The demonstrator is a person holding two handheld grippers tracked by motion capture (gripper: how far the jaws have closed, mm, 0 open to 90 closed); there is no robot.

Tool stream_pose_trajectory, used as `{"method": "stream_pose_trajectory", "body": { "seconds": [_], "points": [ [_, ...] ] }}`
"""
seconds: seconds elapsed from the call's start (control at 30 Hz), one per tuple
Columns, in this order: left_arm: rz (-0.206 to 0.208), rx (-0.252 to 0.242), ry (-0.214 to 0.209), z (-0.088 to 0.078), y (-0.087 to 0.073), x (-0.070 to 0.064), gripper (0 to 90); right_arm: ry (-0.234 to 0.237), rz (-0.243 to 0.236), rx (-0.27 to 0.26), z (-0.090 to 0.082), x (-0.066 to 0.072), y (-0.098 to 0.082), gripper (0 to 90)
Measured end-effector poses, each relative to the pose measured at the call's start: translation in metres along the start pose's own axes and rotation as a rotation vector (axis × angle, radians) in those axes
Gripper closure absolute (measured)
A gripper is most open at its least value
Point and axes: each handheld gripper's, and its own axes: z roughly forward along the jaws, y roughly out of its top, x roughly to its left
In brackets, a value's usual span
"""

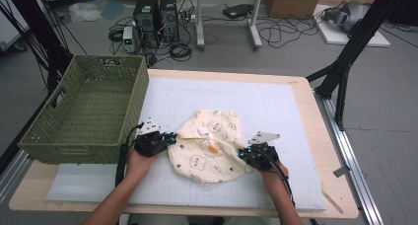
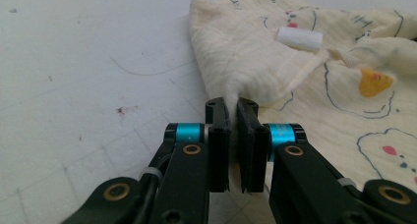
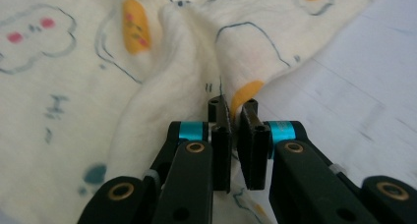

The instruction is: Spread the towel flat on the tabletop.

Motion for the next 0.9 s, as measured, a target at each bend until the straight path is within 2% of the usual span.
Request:
{"method": "stream_pose_trajectory", "body": {
  "seconds": [0.07,0.1,0.13,0.17,0.3,0.43,0.47,0.5,0.53,0.57,0.6,0.67,0.7,0.77,0.83,0.9],
  "points": [
    [0.010,0.003,-0.003,0.001,0.000,-0.002,84.0,-0.035,0.002,0.012,-0.009,-0.005,-0.007,85.1],
    [0.016,0.005,-0.003,0.002,0.000,-0.003,84.0,-0.035,0.002,0.012,-0.009,-0.005,-0.007,85.1],
    [0.018,0.008,-0.003,0.002,0.000,-0.003,84.0,-0.063,0.010,0.028,-0.019,-0.009,-0.015,85.1],
    [0.017,0.010,-0.004,0.003,0.000,-0.004,84.0,-0.063,0.010,0.028,-0.019,-0.009,-0.015,85.1],
    [0.037,0.024,-0.017,0.005,0.001,-0.007,84.0,-0.103,0.004,0.054,-0.036,-0.013,-0.029,85.1],
    [0.094,0.057,-0.007,0.009,0.002,-0.014,84.1,-0.116,-0.009,0.072,-0.051,-0.007,-0.039,85.0],
    [0.099,0.060,-0.004,0.009,0.002,-0.014,82.8,-0.102,-0.015,0.061,-0.055,-0.006,-0.044,82.6],
    [0.082,0.056,0.004,0.009,0.002,-0.014,82.8,-0.102,-0.015,0.061,-0.055,-0.006,-0.044,82.6],
    [0.053,0.049,0.014,0.008,0.002,-0.011,68.4,-0.096,0.000,0.037,-0.056,-0.007,-0.046,74.8],
    [0.015,0.031,0.012,0.007,0.002,-0.008,68.4,-0.096,0.000,0.037,-0.056,-0.007,-0.046,74.8],
    [-0.005,0.009,0.010,0.005,0.002,-0.005,60.8,-0.098,0.013,-0.013,-0.059,-0.010,-0.045,68.5],
    [-0.011,-0.025,0.026,0.000,0.004,-0.002,52.7,-0.094,0.022,-0.055,-0.063,-0.012,-0.043,61.1],
    [-0.016,-0.069,0.022,-0.005,0.007,0.000,49.5,-0.100,0.030,-0.084,-0.065,-0.013,-0.042,57.1],
    [-0.019,-0.079,0.017,-0.006,0.008,0.001,43.7,-0.097,0.042,-0.119,-0.067,-0.014,-0.042,49.3],
    [-0.018,-0.109,0.005,-0.008,0.011,0.001,42.7,-0.098,0.050,-0.138,-0.068,-0.015,-0.042,47.4],
    [-0.012,-0.112,-0.009,-0.009,0.014,0.000,40.2,-0.107,0.060,-0.158,-0.068,-0.016,-0.042,38.2]
  ]
}}
